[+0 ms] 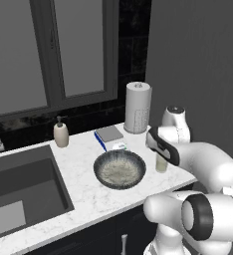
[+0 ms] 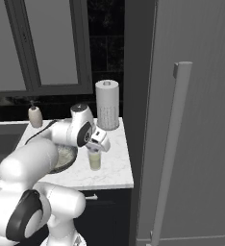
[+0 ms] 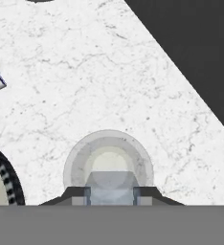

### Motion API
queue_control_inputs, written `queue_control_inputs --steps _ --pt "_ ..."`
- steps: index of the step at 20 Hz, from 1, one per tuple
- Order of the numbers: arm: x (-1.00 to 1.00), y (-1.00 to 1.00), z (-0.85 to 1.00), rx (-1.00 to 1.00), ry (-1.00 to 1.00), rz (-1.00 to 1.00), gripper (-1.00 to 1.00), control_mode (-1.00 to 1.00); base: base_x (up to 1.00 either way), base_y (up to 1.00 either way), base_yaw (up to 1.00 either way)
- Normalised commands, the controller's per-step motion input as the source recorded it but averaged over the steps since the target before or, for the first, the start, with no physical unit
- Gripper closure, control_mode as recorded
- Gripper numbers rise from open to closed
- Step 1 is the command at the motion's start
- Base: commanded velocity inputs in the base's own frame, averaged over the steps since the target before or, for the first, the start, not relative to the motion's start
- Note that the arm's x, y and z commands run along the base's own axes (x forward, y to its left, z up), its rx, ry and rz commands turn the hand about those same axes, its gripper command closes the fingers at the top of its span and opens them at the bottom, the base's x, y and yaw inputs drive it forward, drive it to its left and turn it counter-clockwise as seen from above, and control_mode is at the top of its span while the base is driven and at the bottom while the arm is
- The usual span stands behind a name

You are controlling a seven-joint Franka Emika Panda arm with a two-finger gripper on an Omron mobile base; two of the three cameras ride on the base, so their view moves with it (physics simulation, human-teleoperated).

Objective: Grab a lemon wedge from the fridge and one ice cube from the ice bowl, and put them in the glass of lemonade.

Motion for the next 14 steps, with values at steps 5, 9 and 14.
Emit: queue_control_inputs --steps 5,9,14 --pt "0.22 0.0 0.0 0.0 0.0 0.0 1.0 -1.0 0.0 0.0 0.0" --pt "0.0 -0.01 0.0 0.0 0.0 -0.01 -1.0 -1.0 0.0 0.0 0.0" --pt "0.0 0.0 0.0 0.0 0.0 0.0 -1.0 -1.0 0.0 0.0 0.0"
